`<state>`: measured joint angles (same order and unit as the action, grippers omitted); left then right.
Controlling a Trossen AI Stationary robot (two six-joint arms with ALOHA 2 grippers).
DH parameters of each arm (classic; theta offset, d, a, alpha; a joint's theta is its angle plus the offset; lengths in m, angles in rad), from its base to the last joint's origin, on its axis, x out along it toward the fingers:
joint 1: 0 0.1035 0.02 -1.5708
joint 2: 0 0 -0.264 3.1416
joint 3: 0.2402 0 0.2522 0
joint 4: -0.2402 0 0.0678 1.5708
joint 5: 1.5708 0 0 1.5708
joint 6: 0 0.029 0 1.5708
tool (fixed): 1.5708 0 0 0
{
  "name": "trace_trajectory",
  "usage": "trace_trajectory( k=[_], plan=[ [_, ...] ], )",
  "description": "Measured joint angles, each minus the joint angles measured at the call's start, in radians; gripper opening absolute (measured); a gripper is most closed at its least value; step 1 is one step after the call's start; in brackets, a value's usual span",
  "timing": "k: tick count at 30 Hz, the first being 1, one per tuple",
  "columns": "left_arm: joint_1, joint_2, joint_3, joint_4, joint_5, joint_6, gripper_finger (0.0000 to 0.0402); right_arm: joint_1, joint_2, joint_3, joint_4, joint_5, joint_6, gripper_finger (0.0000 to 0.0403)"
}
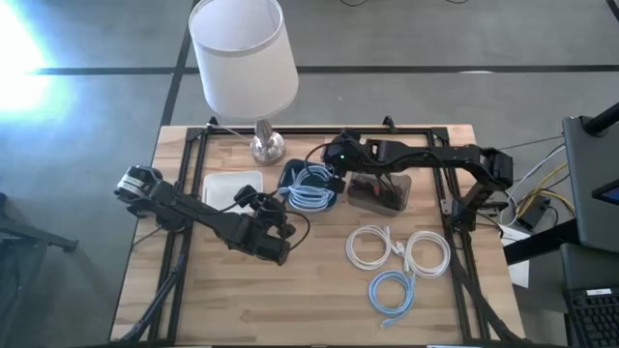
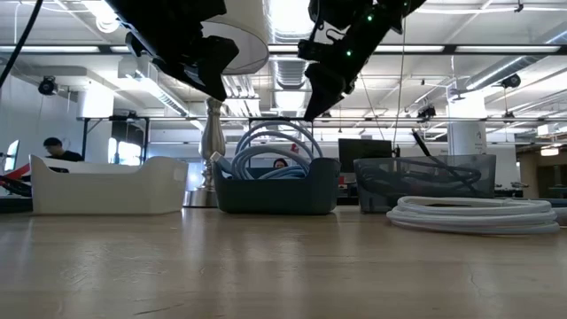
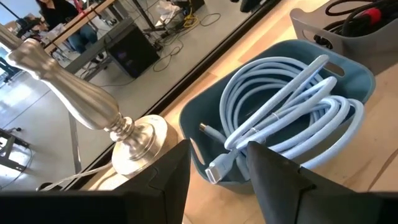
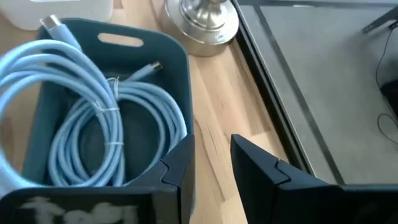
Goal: Pick & Place USB Port
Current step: Put the left blue charger cable into the blue bin
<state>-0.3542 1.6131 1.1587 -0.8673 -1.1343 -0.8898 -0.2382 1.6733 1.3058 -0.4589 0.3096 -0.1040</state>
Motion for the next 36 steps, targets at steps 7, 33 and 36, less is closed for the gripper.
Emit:
trace_trajectory(
  k=[7,33,36],
  plan=[
    [0.000,0.000,-0.001,-0.001,0.000,0.007,0.0163,0.048,-0.004,0.089,-0.195,-0.176,0.095,0.0079],
    [0.000,0.000,-0.002,0.003,0.000,0.002,0.0163,0.239,0.262,0.076,0.043,-0.318,0.184,0.0017],
    [0.000,0.000,-0.002,0.003,0.000,0.002,0.0163,0.230,0.264,0.091,0.037,-0.214,0.169,0.0010]
  ],
)
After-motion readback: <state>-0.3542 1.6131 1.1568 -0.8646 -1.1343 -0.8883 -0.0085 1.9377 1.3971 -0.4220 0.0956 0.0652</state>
